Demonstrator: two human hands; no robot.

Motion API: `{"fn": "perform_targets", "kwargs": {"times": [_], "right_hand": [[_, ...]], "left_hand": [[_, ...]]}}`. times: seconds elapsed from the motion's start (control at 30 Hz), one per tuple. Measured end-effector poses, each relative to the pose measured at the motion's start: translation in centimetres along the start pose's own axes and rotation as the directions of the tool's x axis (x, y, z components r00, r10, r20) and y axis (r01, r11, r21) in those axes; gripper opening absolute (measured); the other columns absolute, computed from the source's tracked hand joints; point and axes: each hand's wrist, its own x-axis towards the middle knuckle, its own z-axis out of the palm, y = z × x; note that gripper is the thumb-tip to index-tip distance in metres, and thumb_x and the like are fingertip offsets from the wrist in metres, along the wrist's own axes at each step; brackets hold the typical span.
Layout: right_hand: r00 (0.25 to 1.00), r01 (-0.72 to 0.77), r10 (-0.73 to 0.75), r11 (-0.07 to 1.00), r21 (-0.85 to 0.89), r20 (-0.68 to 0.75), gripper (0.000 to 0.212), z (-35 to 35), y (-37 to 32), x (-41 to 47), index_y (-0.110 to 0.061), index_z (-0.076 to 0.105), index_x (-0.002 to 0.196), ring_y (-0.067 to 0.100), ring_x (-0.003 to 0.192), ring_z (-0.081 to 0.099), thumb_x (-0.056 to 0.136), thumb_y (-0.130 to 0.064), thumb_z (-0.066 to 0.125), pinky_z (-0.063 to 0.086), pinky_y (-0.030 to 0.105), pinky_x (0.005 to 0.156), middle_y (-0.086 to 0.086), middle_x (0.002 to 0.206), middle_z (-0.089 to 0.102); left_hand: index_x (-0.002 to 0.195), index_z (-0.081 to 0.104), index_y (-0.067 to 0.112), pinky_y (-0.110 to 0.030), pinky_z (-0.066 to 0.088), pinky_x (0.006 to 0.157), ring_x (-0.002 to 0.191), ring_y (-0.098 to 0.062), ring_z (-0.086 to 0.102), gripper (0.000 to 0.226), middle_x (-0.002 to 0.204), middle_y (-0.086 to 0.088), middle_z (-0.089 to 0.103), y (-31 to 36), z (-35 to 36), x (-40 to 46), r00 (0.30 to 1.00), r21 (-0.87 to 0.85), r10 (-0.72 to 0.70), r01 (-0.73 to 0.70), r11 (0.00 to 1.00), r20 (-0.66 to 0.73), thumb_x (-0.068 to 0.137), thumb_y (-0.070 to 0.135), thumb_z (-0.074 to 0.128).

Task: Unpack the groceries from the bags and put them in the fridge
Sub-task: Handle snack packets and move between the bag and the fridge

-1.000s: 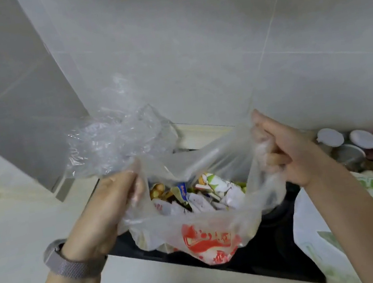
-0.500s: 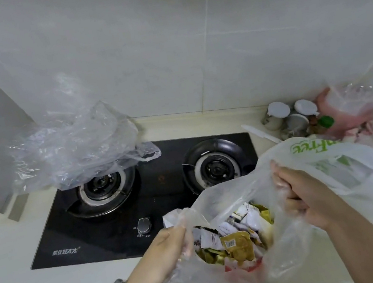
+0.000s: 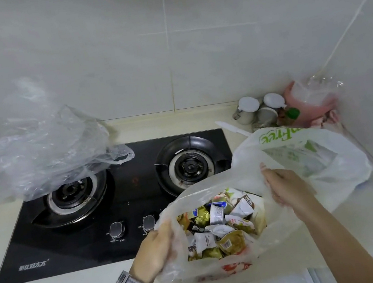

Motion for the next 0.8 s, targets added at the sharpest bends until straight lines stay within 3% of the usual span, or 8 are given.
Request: {"fn": "perform_targets", "kwargs": {"times": [0.23,0.3,0.4,0.47,0.57,0.67,0.73,0.8], "right_hand": [[0.992,0.106,-0.120,0.968,-0.229,-0.046,0.036,3.2,1.3,-1.6,0.001,0.057,0.114,0.020,0.085,0.062,0.091,-0.026,0.061,0.045,0.020,0.076,0.006,0.086,0.061],[0.991,0.129,-0.128,0.945,-0.301,0.023,0.063,3.7,1.3,-2.2,-0.005,0.030,0.146,0.022,0.097,0.062,0.093,-0.023,0.059,0.043,0.014,0.079,0.012,0.108,0.061],[0.983,0.140,-0.097,0.946,-0.294,0.156,0.088,3.4,1.1,-3.3,-0.031,-0.014,0.151,0.022,0.139,0.036,0.095,-0.028,0.054,0.030,0.045,0.114,0.003,0.161,0.011],[0.973,0.180,-0.108,0.909,-0.375,0.204,0.070,2.7,0.8,-5.1,-0.029,0.005,0.154,0.019,0.147,0.019,0.098,-0.030,0.048,0.018,0.045,0.119,0.000,0.162,-0.004],[0.839,0.512,-0.536,0.834,-0.204,-0.087,0.032,2.7,0.0,-8.8,-0.021,0.065,0.119,0.004,0.122,0.054,0.093,-0.005,0.055,0.037,0.012,0.103,-0.006,0.133,0.058],[0.731,0.662,-0.678,0.733,-0.156,-0.082,0.029,3.8,0.4,-9.2,-0.018,0.072,0.089,0.001,0.087,0.065,0.084,0.005,0.055,0.051,0.016,0.076,-0.015,0.090,0.070],[0.724,0.670,-0.690,0.694,-0.262,0.024,0.028,4.6,1.2,-7.1,-0.020,0.072,0.089,0.007,0.088,0.065,0.083,0.002,0.055,0.052,0.028,0.077,-0.011,0.090,0.070],[0.777,0.611,-0.605,0.663,-0.433,0.171,0.034,4.7,2.0,-4.7,-0.025,0.068,0.107,0.015,0.099,0.062,0.084,-0.003,0.059,0.049,0.031,0.083,-0.007,0.105,0.068]], "left_hand": [[0.051,0.048,0.010,-0.031,0.041,0.065,0.052,-0.018,0.047,0.068,0.054,-0.005,0.053,-2.4,-0.7,0.9,0.997,0.137,-0.021,0.031,0.990,-0.073,0.099,0.049,0.020],[0.061,0.055,0.007,-0.035,0.044,0.065,0.052,-0.020,0.049,0.063,0.060,-0.008,0.059,-2.5,-0.9,1.3,0.995,0.083,-0.036,0.043,0.996,-0.092,0.096,0.051,0.026],[0.101,0.056,0.012,-0.042,0.052,0.066,0.069,-0.028,0.061,0.041,0.087,-0.009,0.064,-1.3,-1.1,0.4,0.962,0.117,0.142,-0.117,0.986,-0.233,0.086,0.048,0.046],[0.117,0.050,0.008,-0.039,0.050,0.069,0.085,-0.036,0.059,0.046,0.113,-0.018,0.053,-0.8,-0.5,-1.3,0.832,0.416,0.399,-0.229,0.880,-0.385,0.080,0.030,0.065],[0.114,0.057,0.005,-0.051,0.043,0.090,0.106,-0.043,0.049,0.043,0.118,-0.023,0.046,0.7,1.2,-4.8,0.393,0.735,0.801,-0.346,0.583,-0.451,0.073,0.013,0.067],[0.103,0.059,0.022,-0.053,0.034,0.101,0.113,-0.034,0.044,0.032,0.117,-0.009,0.045,0.3,3.2,-5.1,0.206,0.816,0.937,-0.461,0.347,-0.282,0.075,0.012,0.070],[0.092,0.066,0.028,-0.054,0.028,0.103,0.121,-0.033,0.041,0.023,0.122,-0.002,0.046,-0.3,4.2,-3.8,0.316,0.875,0.932,-0.382,0.297,-0.178,0.073,0.019,0.074],[0.097,0.069,0.030,-0.059,0.023,0.102,0.126,-0.036,0.036,0.033,0.131,-0.001,0.047,-0.7,4.6,-2.5,0.583,0.862,0.784,-0.268,0.431,-0.211,0.066,0.037,0.078]]}}
